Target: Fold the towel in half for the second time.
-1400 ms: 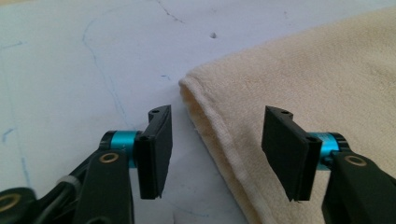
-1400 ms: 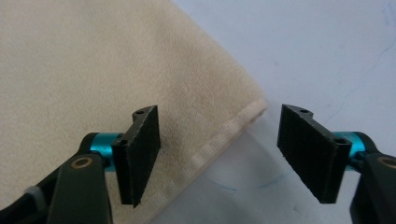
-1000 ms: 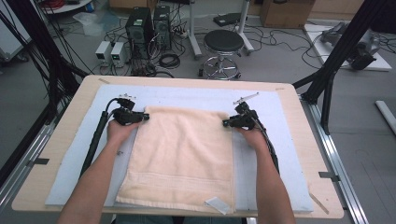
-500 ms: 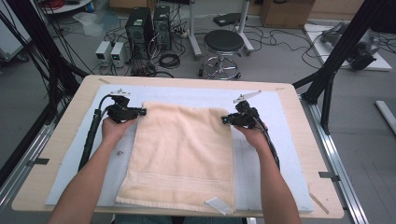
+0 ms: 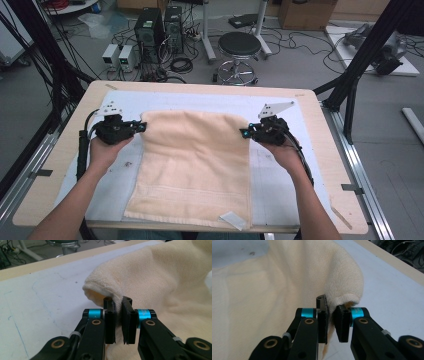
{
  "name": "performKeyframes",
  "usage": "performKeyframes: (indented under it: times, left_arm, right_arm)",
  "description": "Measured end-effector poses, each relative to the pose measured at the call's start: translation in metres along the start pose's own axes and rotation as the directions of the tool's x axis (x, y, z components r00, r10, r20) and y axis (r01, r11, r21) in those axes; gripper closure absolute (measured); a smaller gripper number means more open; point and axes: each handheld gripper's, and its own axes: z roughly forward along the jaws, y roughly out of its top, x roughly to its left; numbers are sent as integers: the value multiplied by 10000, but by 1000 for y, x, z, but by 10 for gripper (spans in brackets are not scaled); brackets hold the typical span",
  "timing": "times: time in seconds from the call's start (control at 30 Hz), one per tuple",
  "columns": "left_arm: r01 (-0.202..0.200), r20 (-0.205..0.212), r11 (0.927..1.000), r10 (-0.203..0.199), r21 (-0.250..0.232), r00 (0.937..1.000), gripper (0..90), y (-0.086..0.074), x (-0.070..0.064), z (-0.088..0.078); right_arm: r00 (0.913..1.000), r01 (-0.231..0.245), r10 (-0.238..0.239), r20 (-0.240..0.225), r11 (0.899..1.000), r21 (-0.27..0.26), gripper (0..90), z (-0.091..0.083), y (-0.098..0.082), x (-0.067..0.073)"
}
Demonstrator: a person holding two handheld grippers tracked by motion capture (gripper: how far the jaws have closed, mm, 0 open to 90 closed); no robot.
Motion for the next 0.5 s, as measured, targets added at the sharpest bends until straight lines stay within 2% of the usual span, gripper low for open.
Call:
performKeyframes:
  times: [0.13, 0.23, 0.33, 0.4, 0.5]
  left_arm:
    - [-388, 249, 9991, 392, -142, 9989, 825, -19, -19, -25]
    - [-697, 406, 9975, 701, -125, 9967, 824, -36, -34, -38]
    - [-742, 569, 9971, 732, 171, 9957, 823, -56, -44, -45]
    - [-737, 683, 9964, 708, 411, 9951, 820, -68, -47, -47]
    - [-695, 782, 9946, 634, 777, 9949, 806, -82, -51, -50]
  right_arm:
    - [9984, 550, -551, -96, 9984, -91, 826, -19, -9, 27]
    - [9954, 938, -940, -204, 9955, -130, 824, -27, -23, 48]
    - [9944, 947, -947, -460, 9955, -26, 821, -27, -39, 64]
    - [9948, 749, -746, -700, 9972, 18, 810, -24, -50, 71]
    - [9944, 695, -681, -807, 9975, 152, 774, -20, -65, 80]
